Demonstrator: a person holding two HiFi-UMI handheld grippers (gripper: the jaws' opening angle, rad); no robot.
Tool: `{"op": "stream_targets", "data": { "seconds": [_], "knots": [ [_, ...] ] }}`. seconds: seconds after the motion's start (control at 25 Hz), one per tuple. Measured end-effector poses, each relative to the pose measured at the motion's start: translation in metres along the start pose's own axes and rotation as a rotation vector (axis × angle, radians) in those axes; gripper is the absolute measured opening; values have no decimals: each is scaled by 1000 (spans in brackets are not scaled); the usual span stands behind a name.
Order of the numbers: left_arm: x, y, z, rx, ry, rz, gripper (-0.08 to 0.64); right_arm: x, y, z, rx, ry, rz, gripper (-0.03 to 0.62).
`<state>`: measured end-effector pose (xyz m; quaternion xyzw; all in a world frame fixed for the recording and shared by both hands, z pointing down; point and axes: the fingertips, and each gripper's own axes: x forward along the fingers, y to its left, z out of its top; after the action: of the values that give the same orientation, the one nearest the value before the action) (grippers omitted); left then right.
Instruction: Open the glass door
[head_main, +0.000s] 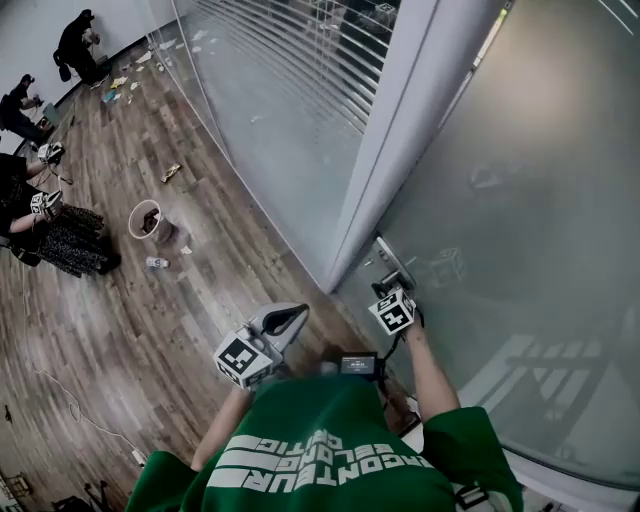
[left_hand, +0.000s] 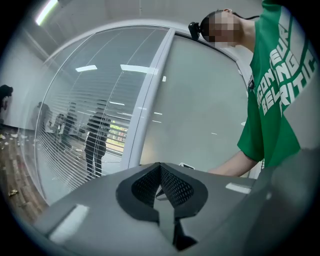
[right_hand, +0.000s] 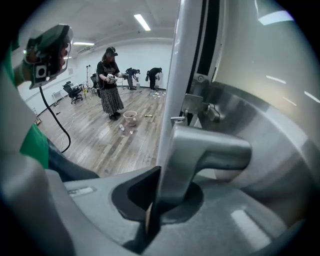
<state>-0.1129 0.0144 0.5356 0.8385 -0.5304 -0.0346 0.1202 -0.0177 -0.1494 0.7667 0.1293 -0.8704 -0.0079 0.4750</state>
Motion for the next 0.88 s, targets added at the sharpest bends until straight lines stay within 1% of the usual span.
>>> {"op": "stream_targets", "data": {
  "seconds": [0.08, 0.16, 0.24, 0.28, 0.48, 0.64, 0.68, 0.8, 0.88],
  "knots": [
    [5, -2, -7, -3, 3, 7, 14, 0, -1, -7, 1, 64, 58, -8],
    [9, -8, -3, 2, -1, 3, 14, -8, -4, -10, 2, 145, 96, -8],
    [9, -14, 0, 2, -5, 0, 14, -22, -8, -7, 12, 213, 92, -8],
    [8, -15, 1, 8, -10, 4, 14, -27, -9, -5, 18, 231, 87, -8],
    [13, -21, 5, 46, -30, 34, 14, -32, -18, -5, 42, 254, 82, -6],
    [26, -27, 2, 57, -40, 43, 14, -35, -42, -24, 91, 326, 33, -7],
    [29, -27, 3, 64, -44, 50, 14, -35, -45, -23, 96, 323, 37, -7],
    [40, -32, 6, 74, -49, 54, 14, -28, -48, -9, 113, 256, 90, -6],
    [47, -41, 9, 61, -44, 34, 14, -31, -61, -13, 113, 277, 58, -6]
  ]
}}
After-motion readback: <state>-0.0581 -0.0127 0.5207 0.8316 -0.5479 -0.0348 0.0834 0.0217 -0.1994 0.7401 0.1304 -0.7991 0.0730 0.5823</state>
